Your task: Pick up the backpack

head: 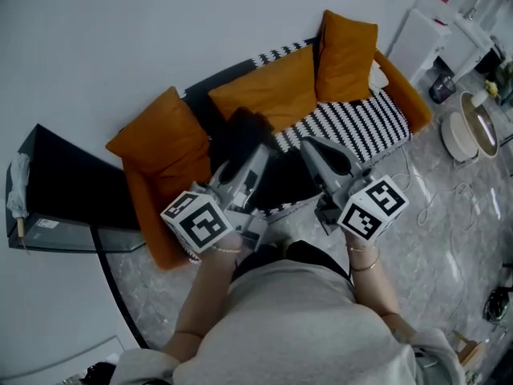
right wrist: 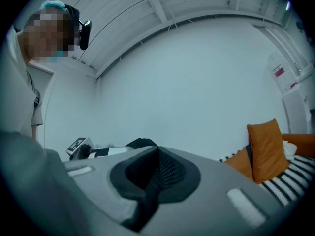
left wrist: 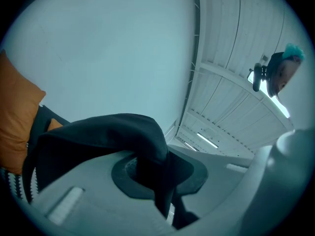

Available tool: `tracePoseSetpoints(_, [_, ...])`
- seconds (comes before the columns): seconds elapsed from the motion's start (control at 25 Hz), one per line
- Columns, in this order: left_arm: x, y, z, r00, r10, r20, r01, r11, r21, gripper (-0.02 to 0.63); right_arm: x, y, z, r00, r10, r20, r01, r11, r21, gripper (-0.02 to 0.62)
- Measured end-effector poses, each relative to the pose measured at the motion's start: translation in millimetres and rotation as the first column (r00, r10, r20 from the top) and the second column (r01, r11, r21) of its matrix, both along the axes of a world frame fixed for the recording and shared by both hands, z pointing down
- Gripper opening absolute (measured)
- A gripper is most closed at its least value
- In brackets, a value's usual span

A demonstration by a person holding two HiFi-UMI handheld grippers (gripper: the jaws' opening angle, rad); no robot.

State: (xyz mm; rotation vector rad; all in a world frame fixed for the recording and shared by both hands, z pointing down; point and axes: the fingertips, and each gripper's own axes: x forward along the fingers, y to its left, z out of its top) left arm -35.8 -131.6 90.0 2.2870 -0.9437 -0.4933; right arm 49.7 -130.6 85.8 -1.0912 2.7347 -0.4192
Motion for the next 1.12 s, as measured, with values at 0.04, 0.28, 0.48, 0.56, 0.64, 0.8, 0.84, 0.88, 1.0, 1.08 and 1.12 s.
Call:
tracePoseSetpoints(0.04, [0.2,-0.3,0.1,1.000,0.000,0.000,0.000,1.000,0.000,0.054,-1.5,0.0,1.0,1.000,-0.006,-0.005,0.006,1.000,-0.002,0.003])
tracePoseSetpoints(0.28, [-1.0,-1.1,2.1,1.000,-0.004,-0.009,0.004,1.000,-0.004,0.054,-8.4,0.2,3.4,1.000,-0.014,-0.021,0.014,1.000,0.006,0.003])
tracePoseSetpoints(0.48, [-1.3,-1.0,2.6,1.000,-0.002,-0.015,0.002,1.000,-0.005,0.054,-7.5,-0.2,1.0,0.999,-0.006,-0.037,0.007,1.000,0.011,0.003])
tracePoseSetpoints(0.56, [-1.0,-1.2,3.8,1.000,-0.002,-0.014,0.002,1.000,-0.007,0.054,-6.3,-0.6,0.3,0.999,-0.001,-0.040,0.001,1.000,0.013,0.003])
tracePoseSetpoints(0.64, [-0.3,-1.1,4.5,1.000,0.002,-0.012,-0.002,1.000,-0.008,0.054,-5.7,-0.2,0.6,0.999,0.004,-0.048,-0.003,1.000,0.014,0.003])
tracePoseSetpoints(0.8, [0.2,-0.8,3.8,1.000,0.006,-0.019,-0.006,1.000,0.002,0.054,-10.9,3.0,3.7,0.997,-0.023,-0.069,0.023,1.000,0.012,0.003])
tracePoseSetpoints(0.84, [0.4,-0.9,3.1,1.000,0.007,-0.021,-0.007,1.000,0.004,0.054,-12.0,3.3,4.5,0.997,-0.025,-0.072,0.026,1.000,0.010,0.003])
tracePoseSetpoints(0.88, [0.6,-1.0,2.3,1.000,0.008,-0.020,-0.008,1.000,0.003,0.054,-12.4,3.3,5.2,0.997,-0.024,-0.075,0.025,1.000,0.007,0.003])
tracePoseSetpoints(1.0, [0.7,-0.3,1.9,1.000,0.008,-0.010,-0.008,1.000,-0.004,0.054,-13.4,3.7,6.9,0.996,-0.025,-0.085,0.025,1.000,0.005,0.003])
tracePoseSetpoints(1.08, [0.7,-0.3,3.6,1.000,0.010,-0.013,-0.010,1.000,-0.006,0.054,-15.5,5.2,7.6,0.995,-0.034,-0.095,0.035,0.999,0.012,0.003])
tracePoseSetpoints(1.12, [0.7,-0.7,4.6,1.000,0.010,-0.014,-0.010,1.000,-0.008,0.054,-17.3,6.2,7.6,0.994,-0.040,-0.099,0.041,0.999,0.015,0.003])
